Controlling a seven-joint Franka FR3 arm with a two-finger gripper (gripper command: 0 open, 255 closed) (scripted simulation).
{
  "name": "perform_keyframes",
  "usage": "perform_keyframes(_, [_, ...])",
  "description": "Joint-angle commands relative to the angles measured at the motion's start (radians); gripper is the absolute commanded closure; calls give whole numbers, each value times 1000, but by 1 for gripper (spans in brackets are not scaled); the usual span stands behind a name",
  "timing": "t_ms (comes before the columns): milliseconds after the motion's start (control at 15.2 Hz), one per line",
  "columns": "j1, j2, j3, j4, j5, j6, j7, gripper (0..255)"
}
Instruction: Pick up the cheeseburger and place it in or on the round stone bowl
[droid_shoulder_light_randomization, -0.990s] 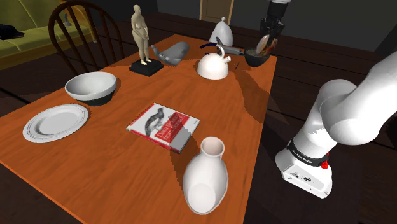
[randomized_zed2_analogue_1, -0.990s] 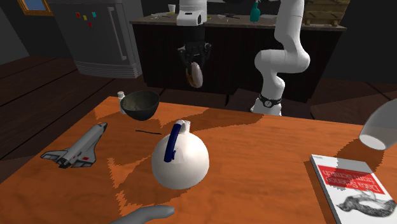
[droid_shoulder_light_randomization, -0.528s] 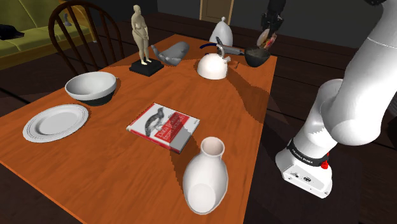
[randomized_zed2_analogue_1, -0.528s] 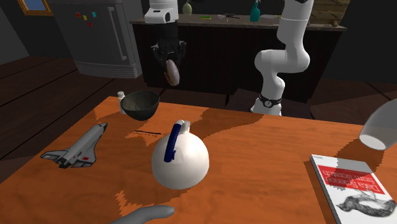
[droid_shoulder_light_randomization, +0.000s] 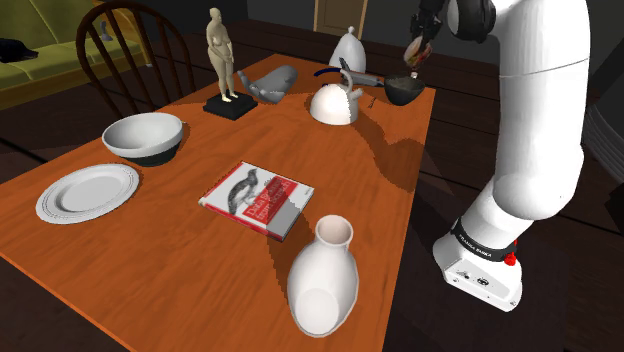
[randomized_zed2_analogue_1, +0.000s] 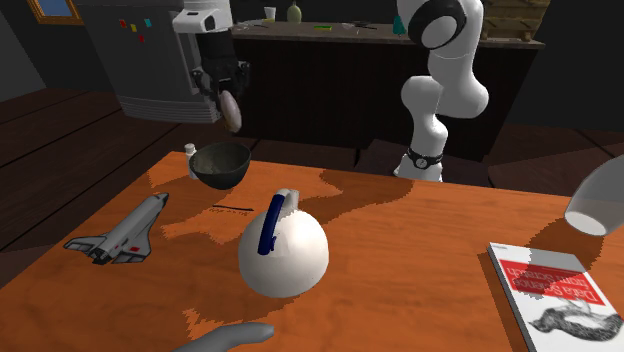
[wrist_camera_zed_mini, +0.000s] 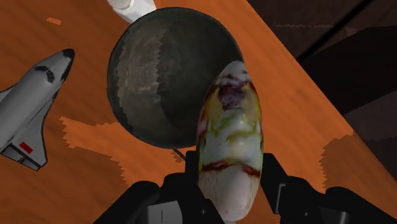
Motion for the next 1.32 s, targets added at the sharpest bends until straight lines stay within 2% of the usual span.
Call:
perform_keyframes(0, [-143, 110, 48, 190, 72, -83, -20, 255])
perform_keyframes(66, [-217, 167, 74, 299, 105, -126, -17, 255])
perform_keyframes(132, [-318, 243, 110, 460, 145, -188, -2, 255])
perform_keyframes(594, [-231, 209, 91, 269, 123, -62, -32, 255])
perform_keyframes(1254, [-163, 204, 85, 91, 126, 84, -62, 255])
